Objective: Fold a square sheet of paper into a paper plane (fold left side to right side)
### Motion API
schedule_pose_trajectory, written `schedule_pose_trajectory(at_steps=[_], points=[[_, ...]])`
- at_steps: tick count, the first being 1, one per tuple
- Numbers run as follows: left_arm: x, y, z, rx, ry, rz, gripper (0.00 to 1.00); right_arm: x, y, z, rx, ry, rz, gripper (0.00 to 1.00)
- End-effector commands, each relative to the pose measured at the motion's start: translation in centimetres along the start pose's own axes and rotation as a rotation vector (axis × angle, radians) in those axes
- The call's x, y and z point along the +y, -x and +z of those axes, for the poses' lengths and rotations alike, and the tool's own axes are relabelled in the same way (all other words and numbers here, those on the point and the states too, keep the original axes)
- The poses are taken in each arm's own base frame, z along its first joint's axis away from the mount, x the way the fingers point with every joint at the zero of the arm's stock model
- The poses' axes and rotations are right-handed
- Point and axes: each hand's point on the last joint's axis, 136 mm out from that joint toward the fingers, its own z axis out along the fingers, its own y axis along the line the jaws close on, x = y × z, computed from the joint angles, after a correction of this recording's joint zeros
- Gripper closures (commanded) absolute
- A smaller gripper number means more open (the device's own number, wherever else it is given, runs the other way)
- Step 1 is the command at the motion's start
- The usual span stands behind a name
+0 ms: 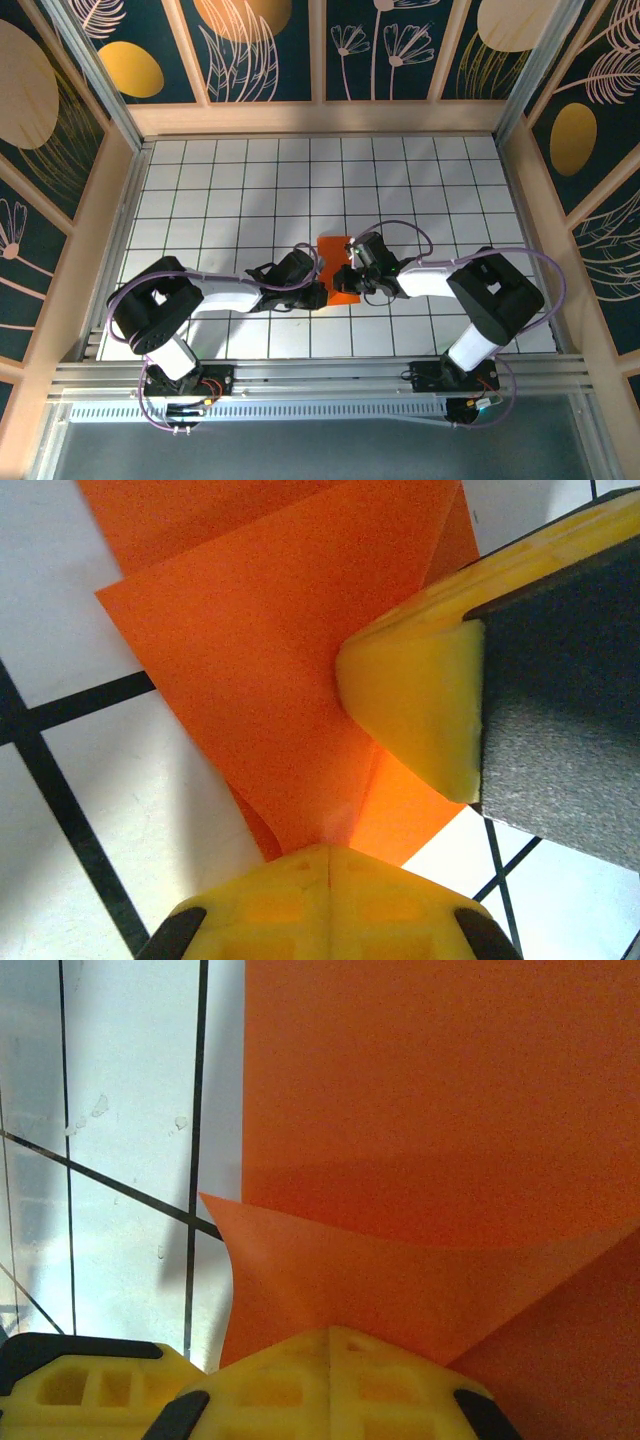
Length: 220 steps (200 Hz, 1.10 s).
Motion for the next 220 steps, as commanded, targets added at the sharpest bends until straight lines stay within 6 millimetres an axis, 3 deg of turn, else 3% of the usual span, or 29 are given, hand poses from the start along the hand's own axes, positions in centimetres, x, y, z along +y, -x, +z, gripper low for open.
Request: schedule_pose_trajectory(at_steps=[1,97,161,220], points=[[3.7,-3.1,0.7,0.090,0.134,-0.040,1.00,-1.7,0.8,0.0,-0.027,-0.066,-0.004,1.00],[3.8,-3.3,0.5,0.093,0.139,-0.036,1.00,-4.8,3.4,-1.2,-0.074,-0.071,0.046,1.00],[3.2,-2.9,0.5,0.078,0.121,-0.028,1.00,-7.7,6.5,-2.4,-0.130,-0.074,0.102,1.00],[2.2,-2.3,0.4,0.056,0.091,-0.014,1.00,-5.9,8.7,-5.2,-0.199,-0.054,0.066,1.00]])
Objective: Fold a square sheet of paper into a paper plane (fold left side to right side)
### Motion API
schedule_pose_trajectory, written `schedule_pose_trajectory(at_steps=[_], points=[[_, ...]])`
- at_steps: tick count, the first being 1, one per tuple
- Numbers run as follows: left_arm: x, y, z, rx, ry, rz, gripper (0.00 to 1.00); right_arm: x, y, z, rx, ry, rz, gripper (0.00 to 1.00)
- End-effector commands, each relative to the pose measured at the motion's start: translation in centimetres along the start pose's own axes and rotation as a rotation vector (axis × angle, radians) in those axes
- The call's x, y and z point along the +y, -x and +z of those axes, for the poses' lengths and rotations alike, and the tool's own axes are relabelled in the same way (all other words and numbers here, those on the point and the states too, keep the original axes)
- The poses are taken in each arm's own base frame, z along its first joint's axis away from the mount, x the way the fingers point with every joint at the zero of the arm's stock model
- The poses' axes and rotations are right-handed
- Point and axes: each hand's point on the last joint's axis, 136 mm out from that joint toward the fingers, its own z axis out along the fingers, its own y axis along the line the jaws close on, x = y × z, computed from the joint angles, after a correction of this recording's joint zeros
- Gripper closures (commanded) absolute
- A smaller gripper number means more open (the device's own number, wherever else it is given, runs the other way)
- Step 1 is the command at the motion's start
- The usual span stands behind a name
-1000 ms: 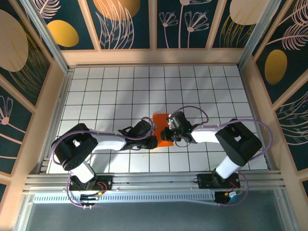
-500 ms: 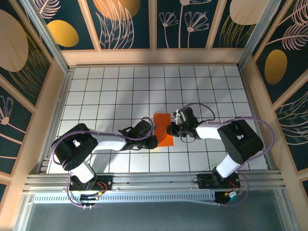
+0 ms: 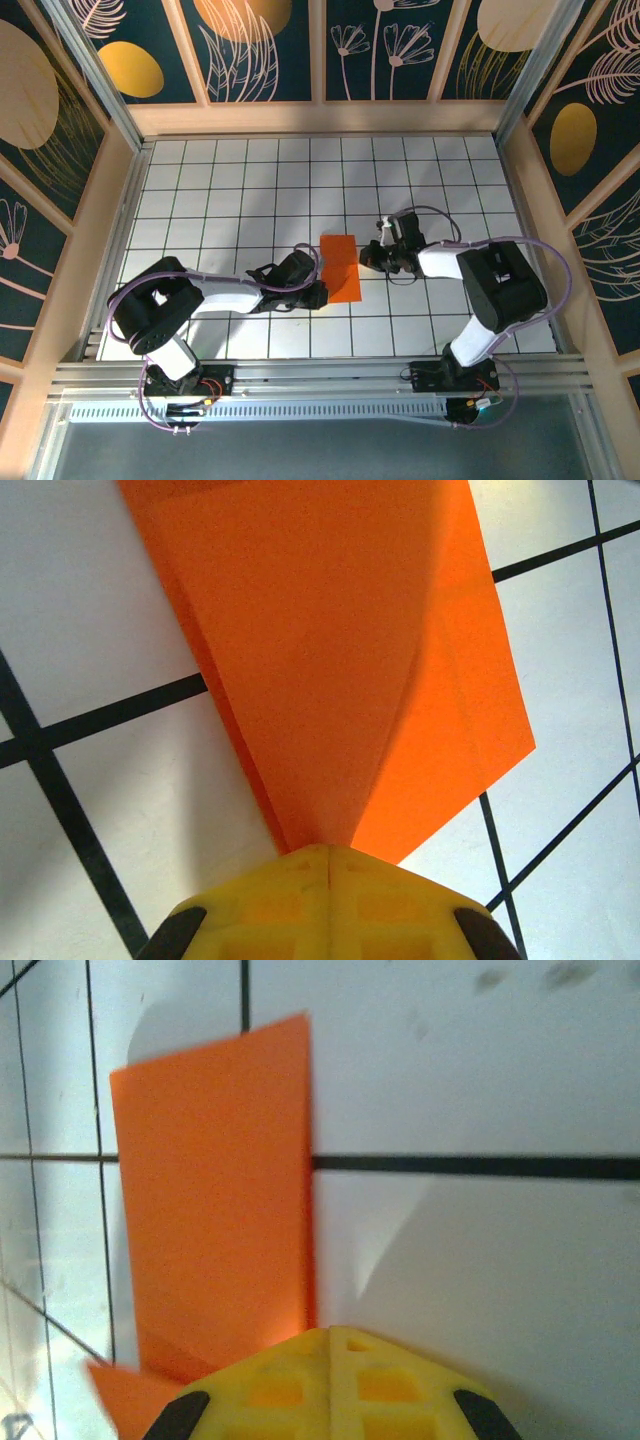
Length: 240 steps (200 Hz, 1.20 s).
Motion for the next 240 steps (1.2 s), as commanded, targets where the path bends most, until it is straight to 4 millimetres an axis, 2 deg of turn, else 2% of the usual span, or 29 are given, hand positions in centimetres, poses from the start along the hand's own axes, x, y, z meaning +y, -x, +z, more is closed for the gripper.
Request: schedule_pose_trajectory(at_steps=[1,20,49,83,113,150,187,209,240], points=[[2.2,-2.6,0.3,0.083,0.077,-0.023,1.00,1.0,1.5,-1.6,-0.058,-0.011,-0.042,1.00],[2.2,-2.6,0.3,0.085,0.079,-0.020,1.00,1.8,0.9,-2.2,-0.050,0.027,-0.035,1.00],[2.2,-2.6,0.3,0.083,0.080,-0.020,1.00,4.2,-1.1,-2.7,-0.029,0.094,-0.061,1.00],[2.2,-2.6,0.5,0.087,0.082,-0.021,1.00,6.1,-3.5,-1.3,0.031,0.163,-0.054,1.00],[2.0,-2.4,0.4,0.083,0.080,-0.019,1.00,5.3,-3.2,0.2,0.044,0.133,-0.033,1.00],[0.7,-1.2,-0.1,0.054,0.045,-0.023,1.00,2.9,-3.8,1.4,0.077,0.023,0.004,1.00],[-0.7,0.4,-0.7,0.018,0.026,-0.031,1.00,0.8,-5.6,1.7,0.124,-0.042,0.043,1.00],[-1.4,1.1,-1.0,0.009,0.015,-0.028,1.00,0.2,-6.0,1.8,0.135,-0.061,0.050,1.00],[-3.9,2.1,-1.4,-0.009,-0.085,0.006,1.00,0.1,-6.2,1.8,0.138,-0.059,0.049,1.00]])
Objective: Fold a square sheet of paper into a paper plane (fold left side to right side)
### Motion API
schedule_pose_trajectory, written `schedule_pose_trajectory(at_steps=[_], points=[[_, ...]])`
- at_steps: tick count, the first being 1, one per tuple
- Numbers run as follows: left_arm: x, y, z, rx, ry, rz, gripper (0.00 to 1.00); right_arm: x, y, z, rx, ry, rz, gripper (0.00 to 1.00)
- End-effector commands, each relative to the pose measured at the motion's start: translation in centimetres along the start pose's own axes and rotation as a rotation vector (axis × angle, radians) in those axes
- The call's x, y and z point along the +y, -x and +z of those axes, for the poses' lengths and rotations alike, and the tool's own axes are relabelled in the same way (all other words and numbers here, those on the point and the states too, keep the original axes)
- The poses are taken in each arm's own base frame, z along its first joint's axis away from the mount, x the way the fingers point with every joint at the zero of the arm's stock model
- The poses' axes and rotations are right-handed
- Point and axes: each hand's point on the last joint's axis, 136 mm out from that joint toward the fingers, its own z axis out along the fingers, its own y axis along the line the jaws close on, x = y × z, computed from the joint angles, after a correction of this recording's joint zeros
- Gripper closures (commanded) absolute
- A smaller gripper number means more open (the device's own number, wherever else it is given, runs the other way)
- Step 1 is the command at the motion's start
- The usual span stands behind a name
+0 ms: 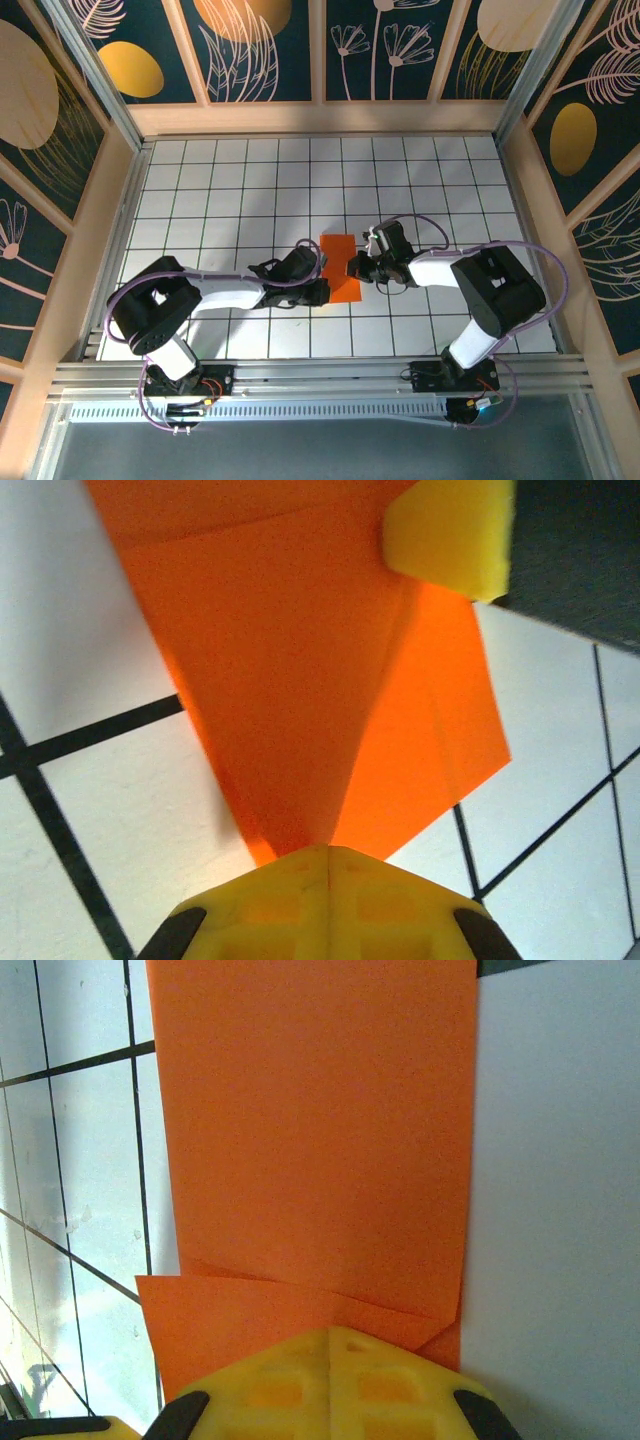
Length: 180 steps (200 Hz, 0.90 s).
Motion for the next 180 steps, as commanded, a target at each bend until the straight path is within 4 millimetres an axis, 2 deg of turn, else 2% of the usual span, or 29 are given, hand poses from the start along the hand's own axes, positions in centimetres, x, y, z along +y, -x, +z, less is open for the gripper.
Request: schedule_pose_trajectory(at_steps=[1,25,66,69,84,119,180], points=[[-2.9,1.2,-1.0,-0.020,-0.091,0.024,1.00,-2.8,-1.7,0.5,0.045,-0.100,0.048,1.00],[-3.9,1.7,-0.7,-0.017,-0.129,0.035,1.00,-2.8,-1.7,0.6,0.048,-0.101,0.049,1.00],[-3.4,2.4,0.8,-0.022,-0.091,0.018,1.00,-3.0,-2.0,0.6,0.055,-0.103,0.055,1.00],[-2.8,2.0,1.5,-0.005,-0.075,0.010,1.00,-3.0,-2.0,0.6,0.054,-0.103,0.056,1.00],[-2.9,2.0,2.0,-0.003,-0.084,0.003,1.00,-3.0,-2.0,0.7,0.057,-0.103,0.056,1.00],[-3.7,2.5,2.3,-0.012,-0.121,-0.001,1.00,-3.0,-2.3,0.8,0.066,-0.108,0.050,1.00],[-3.0,2.5,3.1,-0.020,-0.100,-0.029,1.00,-3.0,-2.7,1.0,0.076,-0.113,0.045,1.00]])
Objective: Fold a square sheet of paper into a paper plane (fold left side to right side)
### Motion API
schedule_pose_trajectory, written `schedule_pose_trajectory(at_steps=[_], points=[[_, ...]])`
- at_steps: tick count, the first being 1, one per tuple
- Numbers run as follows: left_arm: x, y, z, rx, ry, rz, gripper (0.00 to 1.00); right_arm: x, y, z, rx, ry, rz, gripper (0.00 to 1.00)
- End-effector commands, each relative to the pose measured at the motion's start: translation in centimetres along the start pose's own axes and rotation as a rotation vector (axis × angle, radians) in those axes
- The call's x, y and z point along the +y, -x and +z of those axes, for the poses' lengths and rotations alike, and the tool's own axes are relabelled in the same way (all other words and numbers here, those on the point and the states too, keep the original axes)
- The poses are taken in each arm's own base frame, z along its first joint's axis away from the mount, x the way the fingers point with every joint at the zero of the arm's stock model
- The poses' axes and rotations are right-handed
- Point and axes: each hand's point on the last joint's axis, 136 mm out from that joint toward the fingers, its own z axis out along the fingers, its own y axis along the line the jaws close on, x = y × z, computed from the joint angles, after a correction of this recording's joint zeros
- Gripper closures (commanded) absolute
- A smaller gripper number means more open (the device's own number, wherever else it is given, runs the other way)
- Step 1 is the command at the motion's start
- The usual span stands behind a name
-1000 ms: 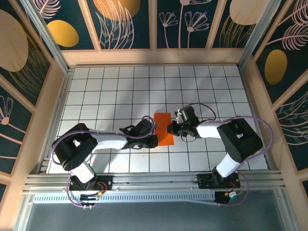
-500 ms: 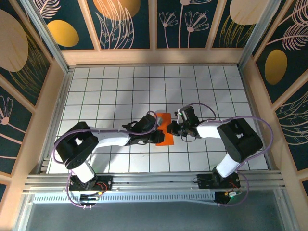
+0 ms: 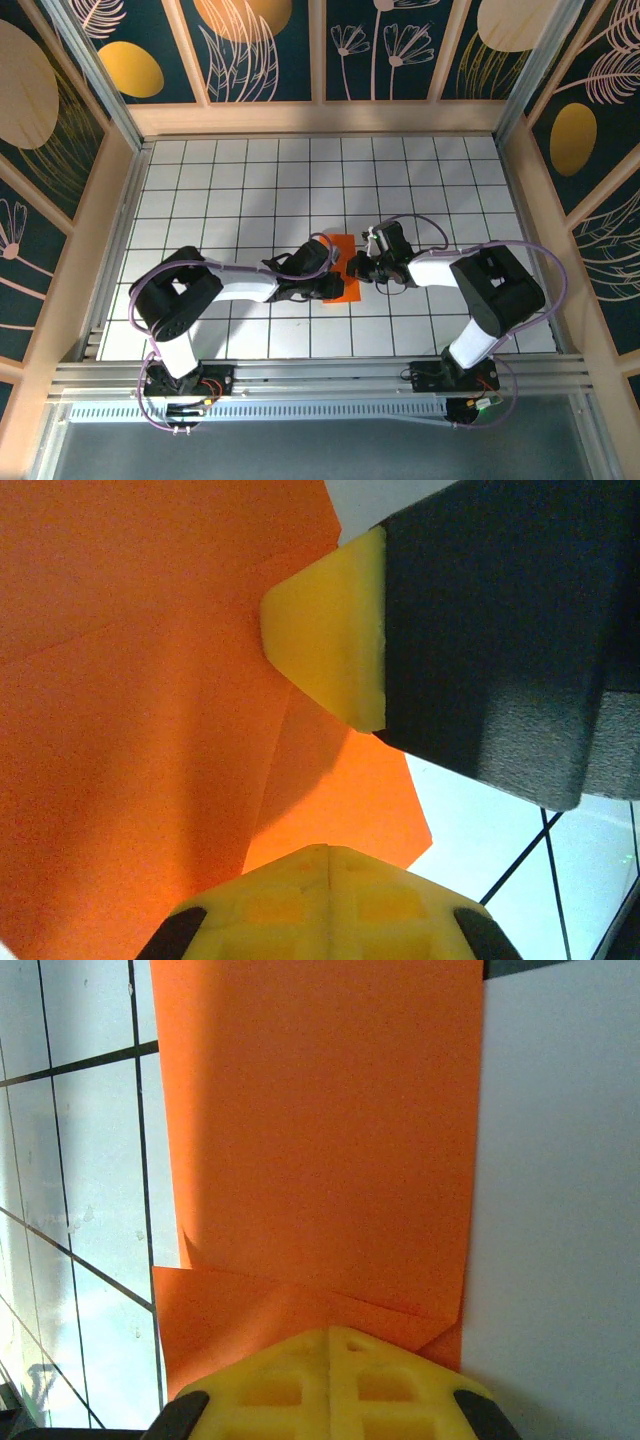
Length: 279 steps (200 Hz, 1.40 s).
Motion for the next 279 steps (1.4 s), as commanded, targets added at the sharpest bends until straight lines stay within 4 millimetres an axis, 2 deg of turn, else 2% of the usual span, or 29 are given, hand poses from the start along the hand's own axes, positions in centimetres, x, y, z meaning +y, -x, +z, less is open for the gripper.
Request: schedule_pose_trajectory(at_steps=[1,40,82,165,171,202,214,279], points=[[-0.6,0.8,0.5,-0.024,-0.018,-0.015,1.00,-3.1,-2.6,0.8,0.075,-0.117,0.050,1.00],[-0.1,1.1,0.8,-0.038,0.007,-0.021,1.00,-3.4,-2.8,0.9,0.080,-0.129,0.050,1.00],[1.0,0.1,1.0,-0.016,0.040,-0.022,1.00,-4.1,-2.9,0.9,0.086,-0.156,0.052,1.00],[2.7,-2.4,-0.4,0.025,0.062,0.001,1.00,-5.1,-3.7,0.9,0.112,-0.186,0.045,1.00],[2.9,-2.6,-0.5,0.029,0.064,0.001,1.00,-5.7,-3.0,0.6,0.095,-0.192,0.068,1.00],[3.9,-3.7,-1.0,0.038,0.079,-0.004,1.00,-6.2,-3.2,0.5,0.098,-0.199,0.075,1.00],[3.4,-3.6,-1.7,0.023,0.063,0.002,1.00,-6.3,-3.1,0.5,0.098,-0.201,0.078,1.00],[5.7,-5.0,-2.7,0.028,0.138,-0.007,1.00,-6.2,-3.0,0.3,0.098,-0.196,0.077,1.00]])
